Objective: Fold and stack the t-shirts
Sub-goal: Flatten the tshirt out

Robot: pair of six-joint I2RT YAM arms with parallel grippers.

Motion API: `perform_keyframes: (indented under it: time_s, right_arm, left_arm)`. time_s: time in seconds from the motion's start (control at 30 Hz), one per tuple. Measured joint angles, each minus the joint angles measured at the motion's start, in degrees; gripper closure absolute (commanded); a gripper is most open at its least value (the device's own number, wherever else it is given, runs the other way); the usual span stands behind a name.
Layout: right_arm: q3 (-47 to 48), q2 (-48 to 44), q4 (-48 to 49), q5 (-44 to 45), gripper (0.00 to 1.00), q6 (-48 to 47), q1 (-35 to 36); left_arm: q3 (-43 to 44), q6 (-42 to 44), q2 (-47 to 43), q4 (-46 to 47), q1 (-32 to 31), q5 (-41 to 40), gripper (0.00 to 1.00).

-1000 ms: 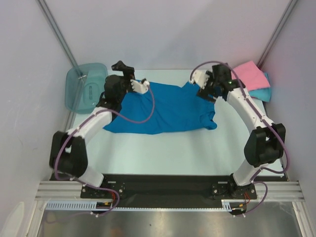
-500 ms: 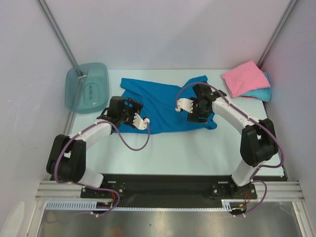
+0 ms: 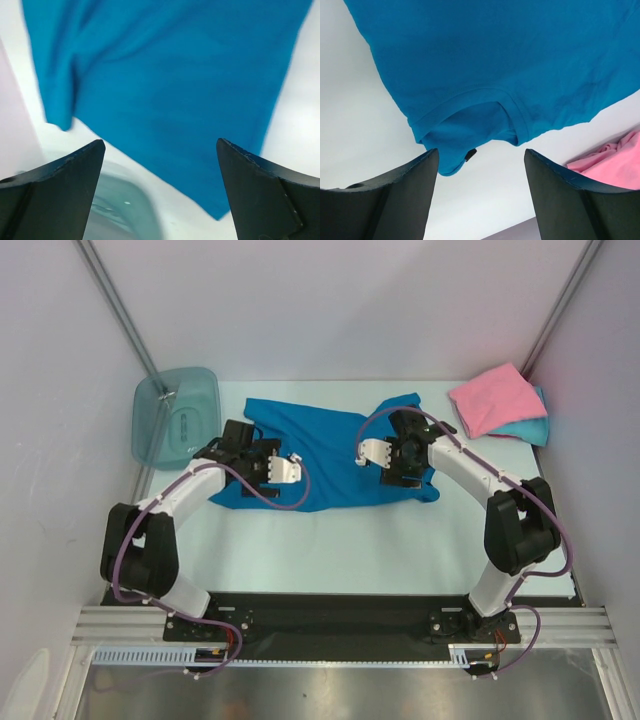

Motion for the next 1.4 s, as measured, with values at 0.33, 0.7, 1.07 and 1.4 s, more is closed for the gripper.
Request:
perform_keyframes:
  time_s: [0.33,0.7,1.07,1.4]
  right_arm:
    - [-3.13,-0.76,-2.43,-2.71,0.29,1.42,1.99]
    - [-7.37,-0.85,-3.37,-5.16,0.34,1.38,4.81]
    - [-9.66,3.13,6.54,-0.96,0.72,2.56,5.57]
    - [-9.94,4.17,10.4,1.97,0.48,3.04,6.38]
  left_arm:
    - [-8.39,-4.98,-1.79,-1.68,0.42,-1.75,0.0]
    - [-7.74,-5.77,-1.75,-1.4,1.66,-1.62,0.0]
    - [-6.29,-6.64,-1.75,-1.31,1.77,-1.57,0.0]
    - [-6.32,-7.63,-1.75,-1.31,1.77,-1.57,0.0]
